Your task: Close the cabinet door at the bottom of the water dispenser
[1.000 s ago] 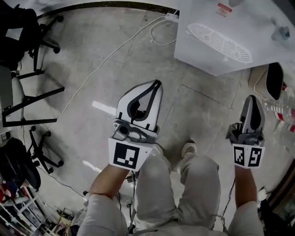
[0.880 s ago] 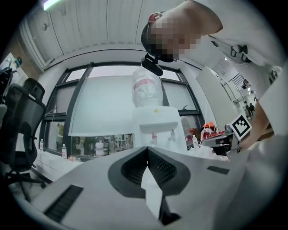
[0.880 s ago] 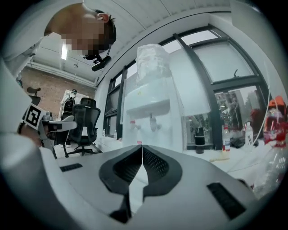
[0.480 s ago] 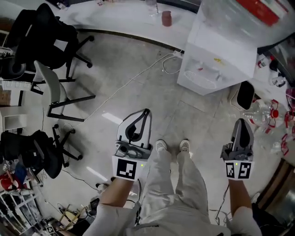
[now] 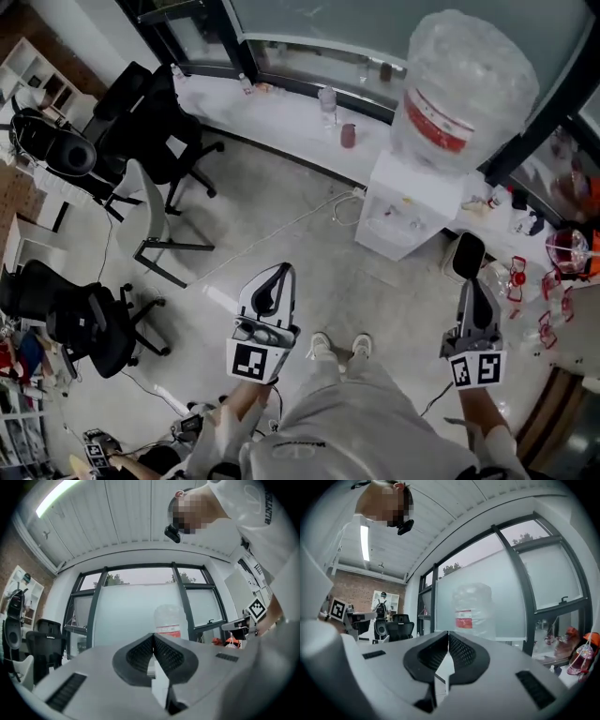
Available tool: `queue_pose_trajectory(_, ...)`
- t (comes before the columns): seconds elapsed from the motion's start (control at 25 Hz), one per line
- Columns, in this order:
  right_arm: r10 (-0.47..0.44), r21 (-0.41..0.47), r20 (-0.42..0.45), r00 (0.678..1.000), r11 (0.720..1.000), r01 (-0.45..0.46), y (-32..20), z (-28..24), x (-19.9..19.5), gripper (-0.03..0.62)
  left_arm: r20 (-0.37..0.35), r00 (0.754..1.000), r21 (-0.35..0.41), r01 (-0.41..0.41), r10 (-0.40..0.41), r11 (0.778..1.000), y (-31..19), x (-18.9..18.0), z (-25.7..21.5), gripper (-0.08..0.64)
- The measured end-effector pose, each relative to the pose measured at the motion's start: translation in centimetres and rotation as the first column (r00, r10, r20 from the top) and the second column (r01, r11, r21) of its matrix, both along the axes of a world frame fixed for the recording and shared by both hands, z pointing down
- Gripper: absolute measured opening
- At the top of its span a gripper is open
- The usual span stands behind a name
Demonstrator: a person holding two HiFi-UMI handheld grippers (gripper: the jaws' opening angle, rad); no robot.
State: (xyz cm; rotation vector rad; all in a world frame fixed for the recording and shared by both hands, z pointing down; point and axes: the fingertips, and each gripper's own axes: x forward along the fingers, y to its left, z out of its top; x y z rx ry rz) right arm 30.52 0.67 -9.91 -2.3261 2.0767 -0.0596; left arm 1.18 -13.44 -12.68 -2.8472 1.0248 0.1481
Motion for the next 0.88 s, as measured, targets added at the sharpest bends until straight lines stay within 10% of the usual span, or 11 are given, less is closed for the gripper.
queue_pose_trajectory(0.88,0.087,0.047,-0.042,0.995,0.995,-0.085,9.1,-2.3,-1.5,0.015,-0.038,0.998,0.09,0.045,-0.041,0.995,3.9,-2.9,-2.5,0.009)
